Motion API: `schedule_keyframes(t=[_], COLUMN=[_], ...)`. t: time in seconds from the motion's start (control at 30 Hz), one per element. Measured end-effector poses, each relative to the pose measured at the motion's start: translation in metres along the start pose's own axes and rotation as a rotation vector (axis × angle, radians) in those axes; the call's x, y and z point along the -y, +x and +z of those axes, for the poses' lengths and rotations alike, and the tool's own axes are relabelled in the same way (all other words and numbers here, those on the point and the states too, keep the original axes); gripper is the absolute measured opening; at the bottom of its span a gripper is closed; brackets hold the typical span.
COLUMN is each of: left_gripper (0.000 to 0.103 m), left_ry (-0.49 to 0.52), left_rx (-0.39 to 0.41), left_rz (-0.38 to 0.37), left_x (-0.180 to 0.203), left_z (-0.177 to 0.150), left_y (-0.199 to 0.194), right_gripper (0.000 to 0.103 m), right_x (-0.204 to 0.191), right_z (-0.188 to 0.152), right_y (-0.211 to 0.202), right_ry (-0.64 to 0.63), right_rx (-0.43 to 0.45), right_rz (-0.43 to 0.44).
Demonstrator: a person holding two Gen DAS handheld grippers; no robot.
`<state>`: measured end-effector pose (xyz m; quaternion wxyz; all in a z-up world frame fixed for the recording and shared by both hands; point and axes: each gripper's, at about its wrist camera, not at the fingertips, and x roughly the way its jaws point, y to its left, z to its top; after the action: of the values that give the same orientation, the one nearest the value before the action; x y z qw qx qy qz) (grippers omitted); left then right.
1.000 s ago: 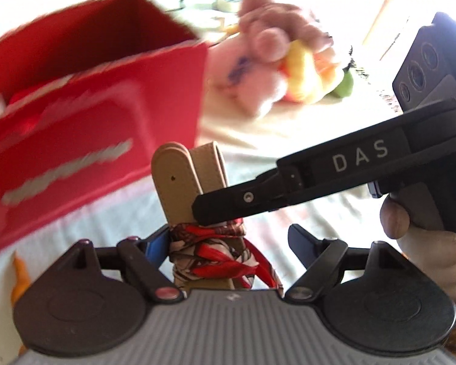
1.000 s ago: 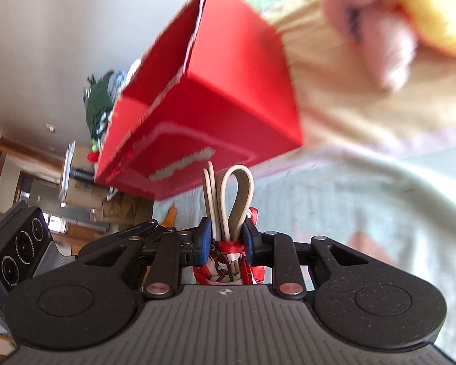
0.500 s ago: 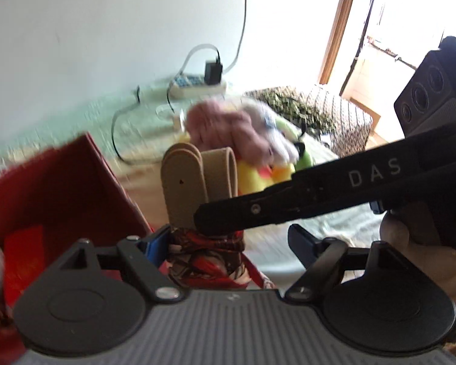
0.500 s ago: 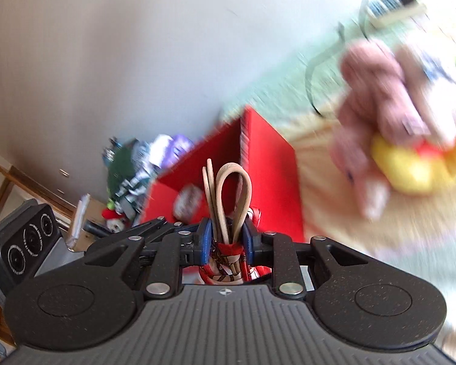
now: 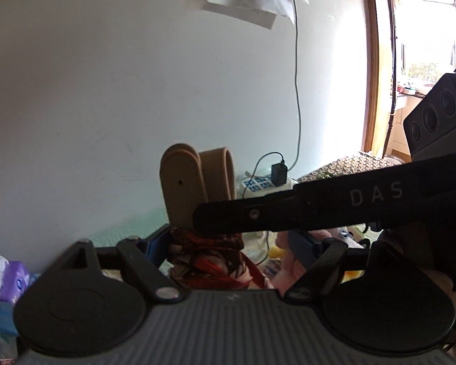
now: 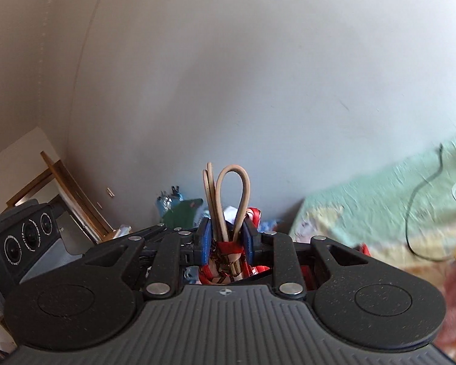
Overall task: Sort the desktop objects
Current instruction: 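Lift the beige looped item with the right gripper and carry it over the red box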
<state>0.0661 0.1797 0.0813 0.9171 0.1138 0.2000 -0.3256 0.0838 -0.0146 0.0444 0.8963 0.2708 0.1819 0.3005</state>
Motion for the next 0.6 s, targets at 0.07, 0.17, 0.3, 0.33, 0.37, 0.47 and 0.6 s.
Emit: schedule_keyframes(t=[0.07, 0.17, 0.3, 0.33, 0.37, 0.47, 0.6], left_gripper=[0.082, 0.082, 0.081, 0.081, 0.081, 0.081, 0.081], left_ry=[-0.013, -0.038, -0.07, -0.079, -0.09, -0.133, -0.168], left_rx=[0.004, -0.025, -0.114, -0.139, -0.168, -0.254, -0.365], left_rz=[0.016, 0.025, 0.012, 0.006, -0.004, -0.048, -0.108], left_x=[-0.01, -0.025, -0.04, -0.043, -0.045, -0.056, -0.064], left_z=[-0.002, -0.014, -0.038, -0.046, -0.056, -0.076, -0.104], left_y=[0.0, 0.016, 0.044, 0.051, 0.057, 0.084, 0.108], right_gripper=[0.024, 0.024, 0.024, 0.024, 0.024, 0.024, 0.024], right_x=[-0.003, 0.0, 0.014, 0.019, 0.025, 0.037, 0.049], right_z=[-0.001, -0.01, -0.028, -0.033, -0.038, -0.05, -0.066], right_y=[0.013, 0.034, 0.061, 0.068, 0.075, 0.092, 0.112], right_ry=[-0.026, -0.042, -0.043, -0.033, -0.023, 0.001, 0.044], right_rx=[0.0, -0.03, -0.114, -0.144, -0.175, -0.27, -0.406], right_rz=[-0.002, -0.019, -0.089, -0.108, -0.13, -0.193, -0.277])
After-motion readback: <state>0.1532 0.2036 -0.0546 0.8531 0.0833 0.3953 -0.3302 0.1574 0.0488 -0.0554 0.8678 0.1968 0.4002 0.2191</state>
